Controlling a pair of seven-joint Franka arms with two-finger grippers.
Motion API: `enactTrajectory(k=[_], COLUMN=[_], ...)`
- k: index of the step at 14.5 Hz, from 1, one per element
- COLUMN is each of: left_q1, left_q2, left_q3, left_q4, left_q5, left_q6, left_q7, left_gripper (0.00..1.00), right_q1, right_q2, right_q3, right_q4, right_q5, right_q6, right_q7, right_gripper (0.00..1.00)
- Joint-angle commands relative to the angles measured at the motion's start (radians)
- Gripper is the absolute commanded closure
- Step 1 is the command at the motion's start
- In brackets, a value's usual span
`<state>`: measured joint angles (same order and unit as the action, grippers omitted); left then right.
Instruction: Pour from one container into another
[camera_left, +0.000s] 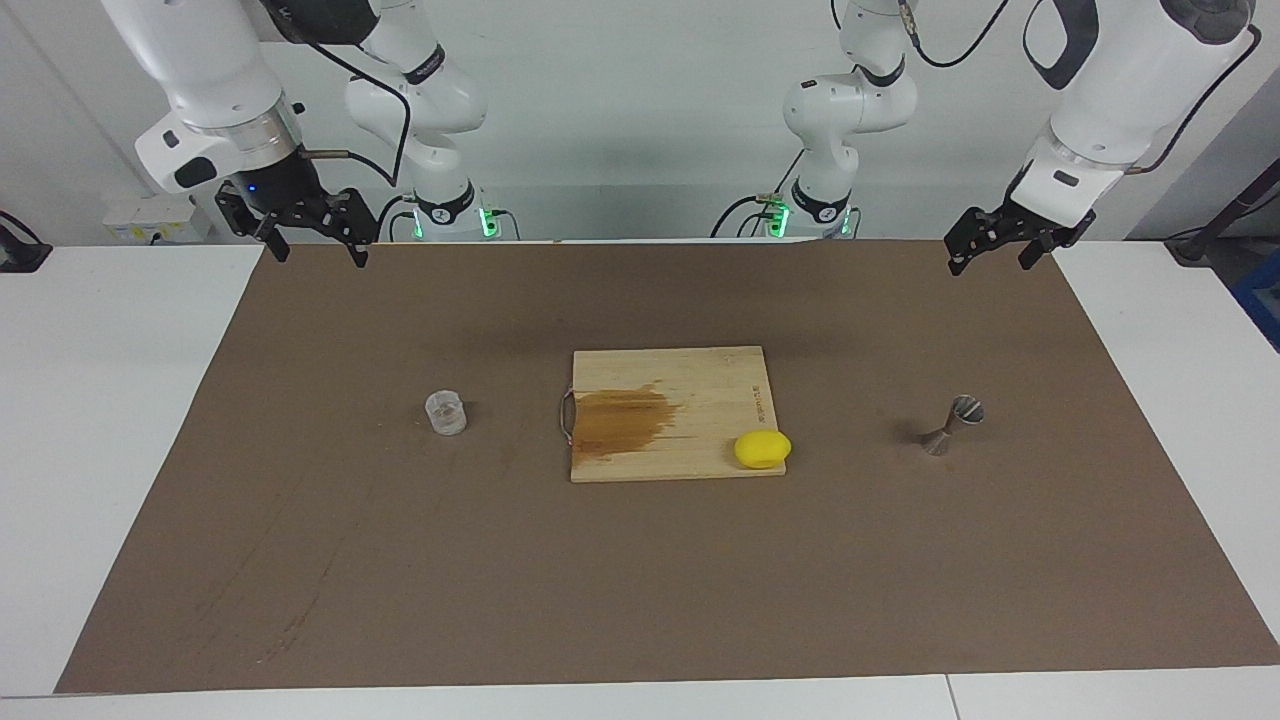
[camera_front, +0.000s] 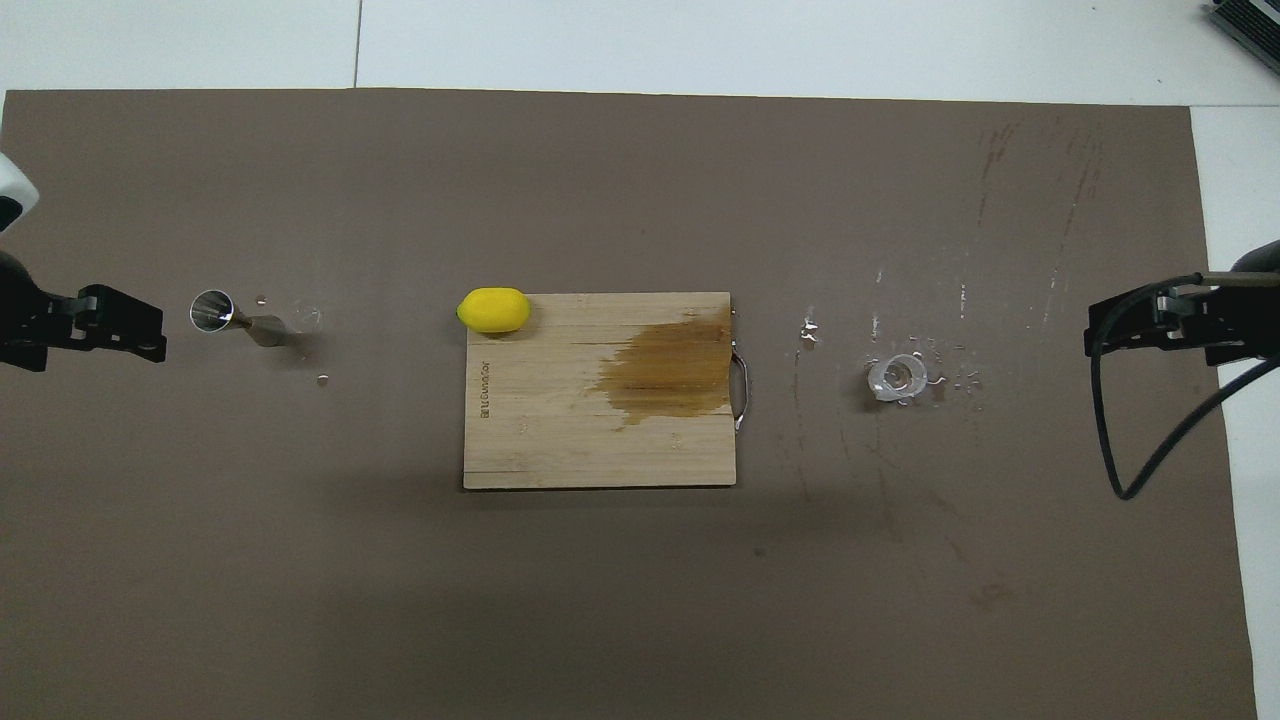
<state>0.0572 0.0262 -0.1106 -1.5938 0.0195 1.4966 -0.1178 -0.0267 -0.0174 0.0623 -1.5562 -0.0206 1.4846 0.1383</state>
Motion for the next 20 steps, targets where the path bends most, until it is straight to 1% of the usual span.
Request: enactTrajectory(k=[1, 2, 4, 8, 10, 11, 14, 16, 18, 20], left_q1=[0.009, 0.010, 0.010, 0.010, 0.010, 0.018, 0.084, 0.101, 0.118, 0.122], left_q2=[0.079, 0.096, 0.135, 0.123, 0.106, 0.104, 0.107, 0.107, 0.110, 0.115], left_q3=[0.008, 0.041, 0.119, 0.213, 0.265, 0.276, 0.275, 0.275, 0.275, 0.275], left_q4=[0.002, -0.003, -0.017, -0.138, -0.231, -0.273, -0.348, -0.403, -0.455, -0.506], left_q5=[-0.059, -0.099, -0.252, -0.497, -0.655, -0.721, -0.892, -0.996, -1.094, -1.144], left_q6=[0.020, 0.028, 0.036, 0.141, 0.242, 0.293, 0.390, 0.463, 0.517, 0.522], left_q7=[-0.100, -0.165, -0.322, -0.590, -0.718, -0.773, -0.933, -1.040, -1.094, -1.094], left_gripper=[0.00, 0.00, 0.00, 0.00, 0.00, 0.00, 0.00, 0.00, 0.00, 0.00], right_q1=[-0.012, -0.012, -0.012, -0.012, -0.013, -0.012, -0.012, -0.012, -0.012, -0.012], right_q2=[-0.019, -0.019, -0.019, -0.019, -0.019, -0.019, -0.019, -0.019, -0.019, -0.019], right_q3=[0.004, 0.004, 0.004, 0.004, 0.004, 0.004, 0.004, 0.004, 0.004, 0.004], right_q4=[-0.018, -0.018, -0.018, -0.018, -0.018, -0.018, -0.018, -0.018, -0.018, -0.018], right_q5=[0.022, 0.022, 0.022, 0.022, 0.022, 0.022, 0.022, 0.022, 0.022, 0.022], right_q6=[-0.003, -0.003, -0.003, -0.003, -0.003, -0.003, -0.003, -0.003, -0.003, -0.003], right_q7=[-0.017, -0.017, -0.017, -0.017, -0.017, -0.017, -0.017, -0.017, -0.017, -0.017], right_gripper=[0.00, 0.00, 0.00, 0.00, 0.00, 0.00, 0.00, 0.00, 0.00, 0.00])
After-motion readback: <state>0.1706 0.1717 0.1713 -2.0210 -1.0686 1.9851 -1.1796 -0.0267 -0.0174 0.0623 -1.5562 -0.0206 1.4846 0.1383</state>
